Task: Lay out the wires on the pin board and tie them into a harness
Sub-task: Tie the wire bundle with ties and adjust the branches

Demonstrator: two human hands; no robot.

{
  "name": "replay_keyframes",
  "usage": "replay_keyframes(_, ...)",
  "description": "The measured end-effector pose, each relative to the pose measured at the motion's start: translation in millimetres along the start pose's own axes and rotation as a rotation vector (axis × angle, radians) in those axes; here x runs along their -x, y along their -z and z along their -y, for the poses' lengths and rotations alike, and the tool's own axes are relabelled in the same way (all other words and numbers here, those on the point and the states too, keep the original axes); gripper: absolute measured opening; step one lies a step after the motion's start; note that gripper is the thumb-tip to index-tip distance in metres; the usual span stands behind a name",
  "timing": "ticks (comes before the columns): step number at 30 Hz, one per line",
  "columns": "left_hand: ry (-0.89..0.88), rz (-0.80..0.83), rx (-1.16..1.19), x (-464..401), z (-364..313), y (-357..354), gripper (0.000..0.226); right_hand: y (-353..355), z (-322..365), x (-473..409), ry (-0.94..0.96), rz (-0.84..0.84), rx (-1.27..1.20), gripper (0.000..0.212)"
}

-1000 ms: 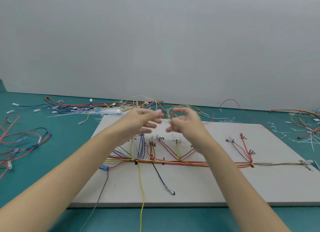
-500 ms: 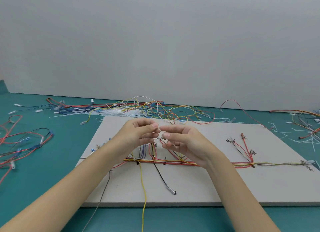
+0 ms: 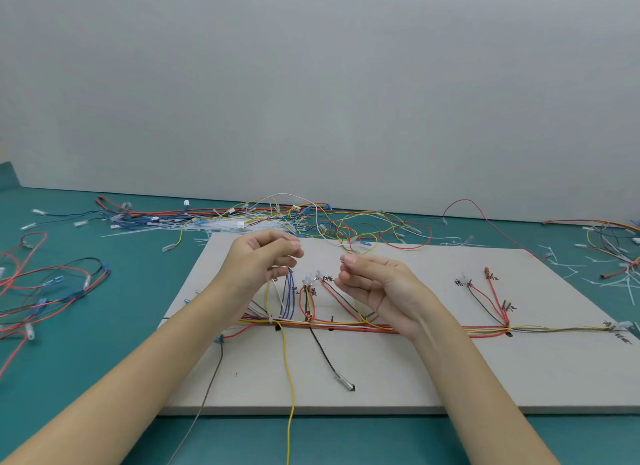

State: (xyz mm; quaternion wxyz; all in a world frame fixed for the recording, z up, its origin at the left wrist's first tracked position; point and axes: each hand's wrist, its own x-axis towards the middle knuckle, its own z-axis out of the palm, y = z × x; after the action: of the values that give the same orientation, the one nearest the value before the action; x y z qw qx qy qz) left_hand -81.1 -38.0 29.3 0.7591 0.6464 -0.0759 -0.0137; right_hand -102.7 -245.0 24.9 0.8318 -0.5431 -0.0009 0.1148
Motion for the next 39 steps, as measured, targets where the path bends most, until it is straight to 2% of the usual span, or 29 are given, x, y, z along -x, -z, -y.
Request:
replay_keyframes(3,-0.005,0.012,-0.042,2,0,-1,0.013,1,0,-1,0.0,-0.032,-0.065,0.023)
replay_keyframes(6,-0.016,0.004,-0.08,0,1,0,0.006,2,0,-1,-0.002,-0.06,-0.081,0.02)
replay_keyframes(10,0.0,0.003,-0.152,-3,6,1,0.019,4,3,0,0.006,-0.097,-0.028,0.015)
replay_keyframes(13,0.033,0.032,-0.249,-5,7,4,0.016,6,7,2,0.021,-0.11,0.052,0.015)
replay_keyframes(16,0.03,0.102,-0.466,-8,5,15,0.004,14,15,4,0.067,-0.174,0.091,0.012)
replay_keyframes(19,-0.009,0.153,-0.743,-8,5,24,0.009,26,24,7,0.08,-0.268,0.2,0.01)
replay_keyframes(22,0.006,0.214,-0.871,-7,10,24,0.015,37,28,10,0.031,-0.313,0.342,0.01)
replay_keyframes(26,0.024,0.296,-0.959,-2,16,18,0.014,42,29,12,0.011,-0.319,0.452,0.008)
replay_keyframes(33,-0.005,0.26,-0.946,-1,17,17,0.009,30,21,7,0.002,-0.307,0.492,0.009)
replay_keyframes(39,-0.104,0.272,-1.138,1,17,13,0.005,14,9,4,-0.016,-0.247,0.556,0.01)
